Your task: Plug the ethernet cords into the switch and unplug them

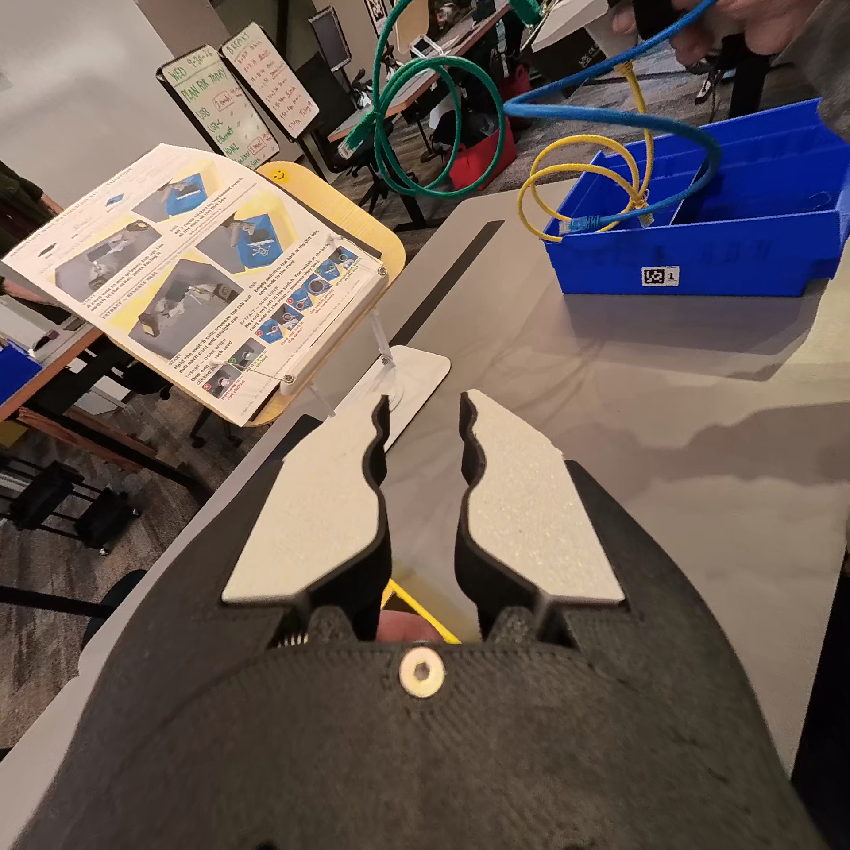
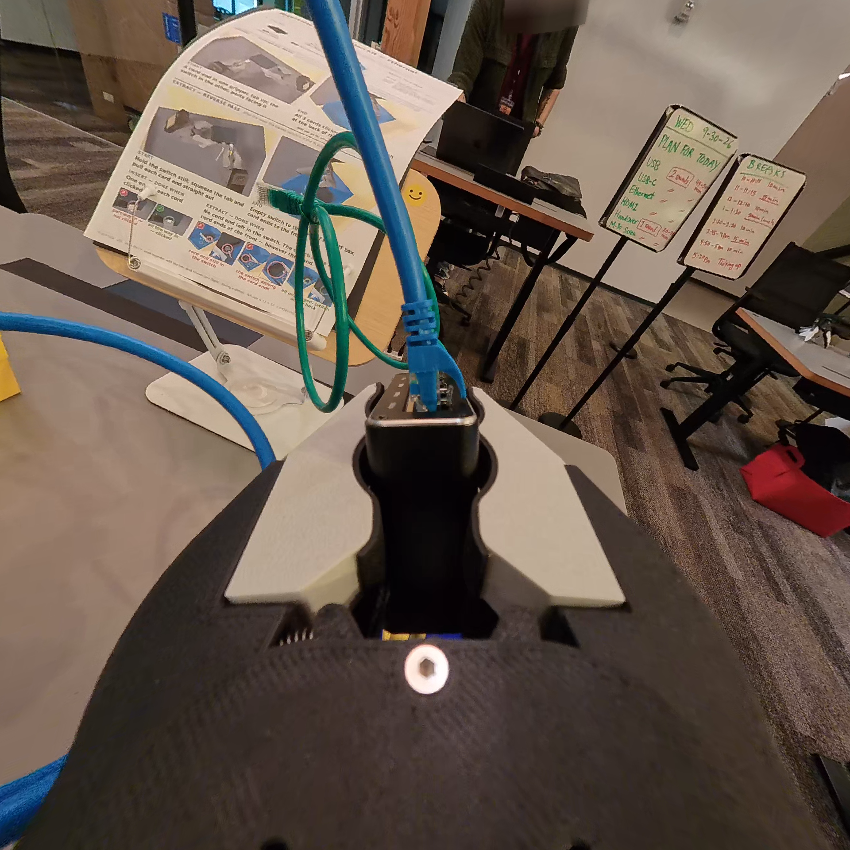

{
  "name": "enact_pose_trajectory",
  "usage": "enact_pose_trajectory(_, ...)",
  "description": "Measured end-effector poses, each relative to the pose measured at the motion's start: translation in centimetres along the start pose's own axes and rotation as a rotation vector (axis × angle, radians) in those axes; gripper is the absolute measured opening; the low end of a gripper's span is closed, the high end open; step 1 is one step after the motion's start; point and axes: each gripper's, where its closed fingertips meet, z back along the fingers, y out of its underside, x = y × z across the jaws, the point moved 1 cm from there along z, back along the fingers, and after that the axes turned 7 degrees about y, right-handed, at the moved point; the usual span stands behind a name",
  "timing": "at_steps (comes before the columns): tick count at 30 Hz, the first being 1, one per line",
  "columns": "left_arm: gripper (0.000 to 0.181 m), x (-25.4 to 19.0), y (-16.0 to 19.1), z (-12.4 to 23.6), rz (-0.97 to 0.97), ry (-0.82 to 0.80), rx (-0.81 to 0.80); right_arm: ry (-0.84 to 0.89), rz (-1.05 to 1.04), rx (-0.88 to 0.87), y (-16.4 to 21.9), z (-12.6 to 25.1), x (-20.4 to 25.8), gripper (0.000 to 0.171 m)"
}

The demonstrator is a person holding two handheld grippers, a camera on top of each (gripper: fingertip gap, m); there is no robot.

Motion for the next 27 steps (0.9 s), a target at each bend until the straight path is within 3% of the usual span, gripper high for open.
enact_pose_trajectory(11,0.029,0.1,0.1,0.2,-0.009,-0.003,0.011,0.004,-0.068,-0.010,0.3,0.0,-1.0,0.031)
enact_pose_trajectory(27,0.029,-0.2,0.8,-0.6,-0.006,0.015,0.036,0.080,-0.304,-0.037,2.7,0.3,-6.1,0.032)
